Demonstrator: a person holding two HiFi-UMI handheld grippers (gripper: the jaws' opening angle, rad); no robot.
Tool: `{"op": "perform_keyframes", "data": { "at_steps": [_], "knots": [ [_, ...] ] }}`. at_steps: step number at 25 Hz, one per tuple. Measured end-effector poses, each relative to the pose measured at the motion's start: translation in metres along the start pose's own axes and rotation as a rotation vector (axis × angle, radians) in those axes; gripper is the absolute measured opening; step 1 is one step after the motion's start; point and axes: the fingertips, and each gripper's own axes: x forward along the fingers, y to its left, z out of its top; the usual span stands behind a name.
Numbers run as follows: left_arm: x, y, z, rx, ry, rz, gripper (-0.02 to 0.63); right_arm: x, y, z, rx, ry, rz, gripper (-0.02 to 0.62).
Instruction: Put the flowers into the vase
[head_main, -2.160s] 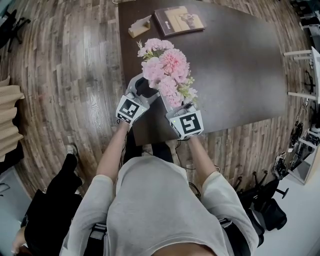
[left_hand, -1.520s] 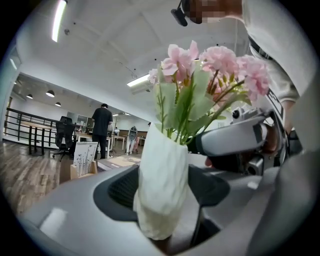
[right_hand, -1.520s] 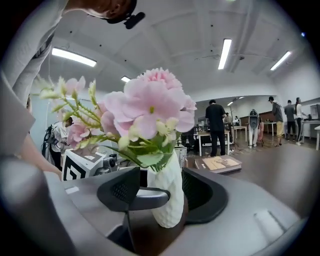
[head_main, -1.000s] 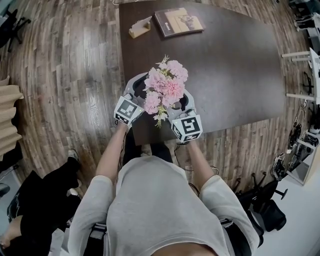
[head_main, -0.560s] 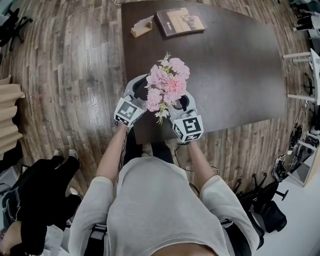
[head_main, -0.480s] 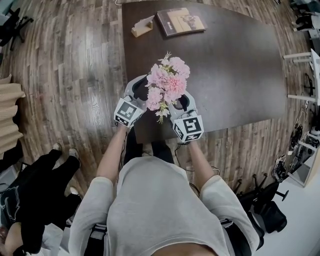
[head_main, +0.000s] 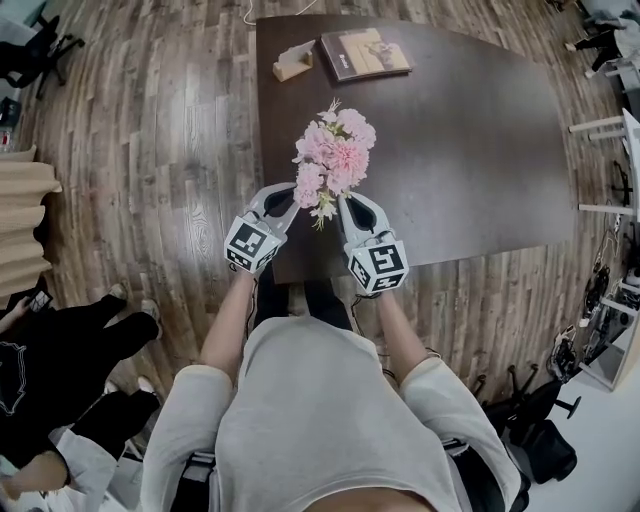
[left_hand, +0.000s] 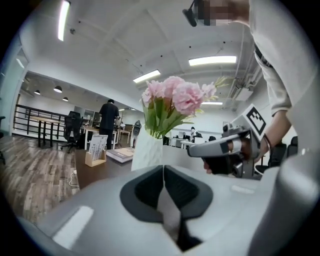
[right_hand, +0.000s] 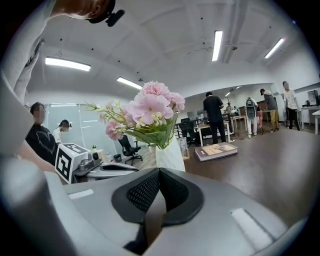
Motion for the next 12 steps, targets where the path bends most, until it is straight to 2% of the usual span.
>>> {"op": "perform_keyframes", "data": {
  "at_steps": [6, 12],
  "knots": [
    [-0.014, -0.025, 0.015, 0.009, -0.024, 0.031, 0.011, -0.022, 0.014, 0.003, -0.045, -0.014, 0.049, -0.002],
    [-0.031, -0.059, 0.035, -0.003, -0.052, 0.034, 0.011, -0.052, 0.023, 0.008, -0.05, -0.025, 0.039, -0.002]
  ]
}}
